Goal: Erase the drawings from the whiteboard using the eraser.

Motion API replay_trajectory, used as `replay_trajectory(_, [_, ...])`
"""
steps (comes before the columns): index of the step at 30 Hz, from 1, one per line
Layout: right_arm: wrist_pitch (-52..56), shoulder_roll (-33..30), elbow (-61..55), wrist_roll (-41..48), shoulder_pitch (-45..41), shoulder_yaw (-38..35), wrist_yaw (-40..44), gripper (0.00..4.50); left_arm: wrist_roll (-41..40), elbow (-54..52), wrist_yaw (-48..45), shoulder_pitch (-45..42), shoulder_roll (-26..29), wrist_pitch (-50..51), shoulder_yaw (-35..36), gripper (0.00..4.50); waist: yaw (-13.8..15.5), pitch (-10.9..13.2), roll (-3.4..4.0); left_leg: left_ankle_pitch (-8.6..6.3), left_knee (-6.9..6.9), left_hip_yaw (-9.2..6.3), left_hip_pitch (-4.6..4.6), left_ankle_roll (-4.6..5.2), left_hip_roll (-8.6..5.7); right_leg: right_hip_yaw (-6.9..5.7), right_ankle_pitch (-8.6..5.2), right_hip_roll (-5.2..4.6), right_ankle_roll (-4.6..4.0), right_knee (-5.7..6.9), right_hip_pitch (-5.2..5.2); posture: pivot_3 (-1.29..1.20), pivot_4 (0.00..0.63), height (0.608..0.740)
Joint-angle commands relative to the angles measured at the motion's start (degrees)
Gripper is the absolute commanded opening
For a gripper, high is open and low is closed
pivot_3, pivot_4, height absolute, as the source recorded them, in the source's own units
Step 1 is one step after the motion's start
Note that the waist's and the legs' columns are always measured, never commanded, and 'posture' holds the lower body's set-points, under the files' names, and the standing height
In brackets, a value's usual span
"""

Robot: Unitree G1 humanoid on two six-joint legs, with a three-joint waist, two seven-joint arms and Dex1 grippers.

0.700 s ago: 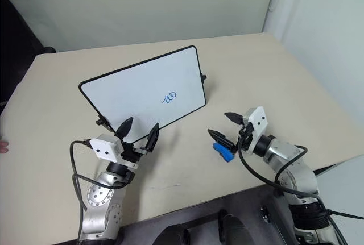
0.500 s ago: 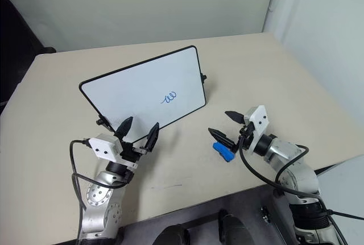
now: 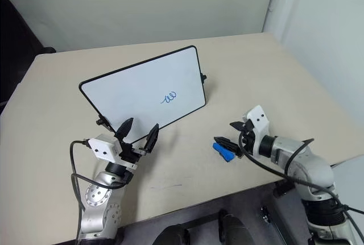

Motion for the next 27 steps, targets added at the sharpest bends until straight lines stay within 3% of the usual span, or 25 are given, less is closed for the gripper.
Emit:
replay_trajectory(1, [9.83,-2.55,-3.88,2.07,-3.64,1.09,-1.96,4.47,-0.16,-1.37,-0.12,0.13,0.04,-0.54,0.00,4.50,0.02,0.00,0.00,0.00,-0.01,-0.01,-0.01,0.00,0.00,-0.03,-0.01,0.02,0.02,0.00,0.00,0.00,0.150,0.740])
replay_trajectory(7, [17.91,-2.68,-1.78,-2.46,-8.66,9.61,-6.66,4.47,-0.09,-2.42,0.45,1.15,-0.38,-0.69,-0.22,4.50,0.02,0.00,0.00,0.00,-0.01,-0.02,-0.01,0.00,0.00,-0.03,-0.05,0.01,0.06,0.00,-0.04,0.00,0.150,0.740])
replay_trajectory(16, [19.97,-3.13,0.42,-4.07,-10.04,13.45,-5.94,4.47,0.02,-2.72,0.78,2.17,-1.11,-1.09,-0.32,4.50,0.09,0.00,0.01,-0.01,-0.01,-0.02,-0.08,0.01,-0.02,-0.02,-0.21,0.00,0.12,0.00,-0.11,0.00,0.150,0.740])
replay_trajectory(19, [19.67,-3.48,0.66,-4.51,-10.08,14.15,-5.56,3.91,-0.15,-2.85,0.66,2.34,-1.19,-0.95,-0.47,4.50,0.09,0.00,0.00,-0.01,-0.01,-0.01,-0.08,0.01,-0.01,-0.03,-0.23,0.00,0.11,0.00,-0.11,0.00,0.150,0.740])
replay_trajectory(23, [18.89,-3.20,0.63,-4.82,-9.97,14.44,-5.11,2.52,-0.13,-2.71,0.63,2.26,-1.30,-0.95,-0.62,4.50,0.09,0.00,0.00,-0.01,-0.01,-0.01,-0.08,0.01,-0.01,-0.02,-0.23,0.00,0.11,0.00,-0.11,0.00,0.150,0.740])
replay_trajectory(27, [18.53,-3.11,0.74,-4.93,-10.11,14.66,-4.55,2.52,-0.10,-2.61,0.56,2.13,-1.29,-0.98,-0.64,4.50,0.09,0.00,0.00,-0.01,0.00,-0.01,-0.08,0.01,-0.02,-0.02,-0.23,0.00,0.11,0.00,-0.11,0.00,0.150,0.740])
